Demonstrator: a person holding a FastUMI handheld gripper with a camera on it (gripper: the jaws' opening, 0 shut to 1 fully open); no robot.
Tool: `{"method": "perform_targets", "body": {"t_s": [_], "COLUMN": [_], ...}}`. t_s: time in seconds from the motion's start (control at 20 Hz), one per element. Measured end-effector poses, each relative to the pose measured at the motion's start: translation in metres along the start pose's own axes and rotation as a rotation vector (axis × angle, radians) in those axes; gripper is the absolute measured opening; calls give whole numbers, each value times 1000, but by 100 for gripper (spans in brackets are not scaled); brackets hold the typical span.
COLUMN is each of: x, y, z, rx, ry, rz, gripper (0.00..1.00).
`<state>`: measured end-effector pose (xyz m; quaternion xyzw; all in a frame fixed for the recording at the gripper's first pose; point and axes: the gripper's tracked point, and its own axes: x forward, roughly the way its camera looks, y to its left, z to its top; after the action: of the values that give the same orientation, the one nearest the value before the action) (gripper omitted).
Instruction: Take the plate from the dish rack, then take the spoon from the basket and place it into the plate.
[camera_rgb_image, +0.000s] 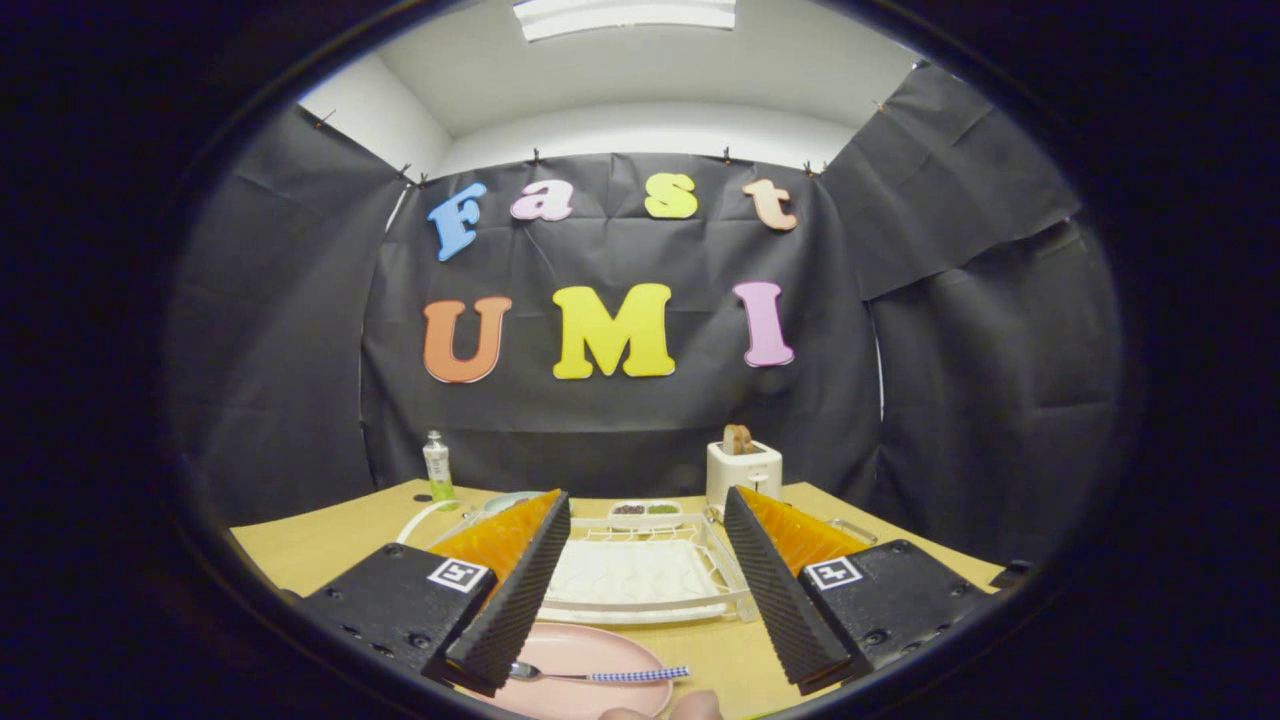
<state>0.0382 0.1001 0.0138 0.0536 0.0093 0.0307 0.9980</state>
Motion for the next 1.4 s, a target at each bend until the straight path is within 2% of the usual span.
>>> {"method": "perform_targets", "body": {"t_s": [0.6,0.9,1.4], "x": [-45,-47,-43], "y": [-5,-17,-7], "z": [6,0,-4], "rx": [-78,-56,-63], "ry": [-52,-36,-17], "rz": [-2,-26,-7], "gripper": [100,100,100]}}
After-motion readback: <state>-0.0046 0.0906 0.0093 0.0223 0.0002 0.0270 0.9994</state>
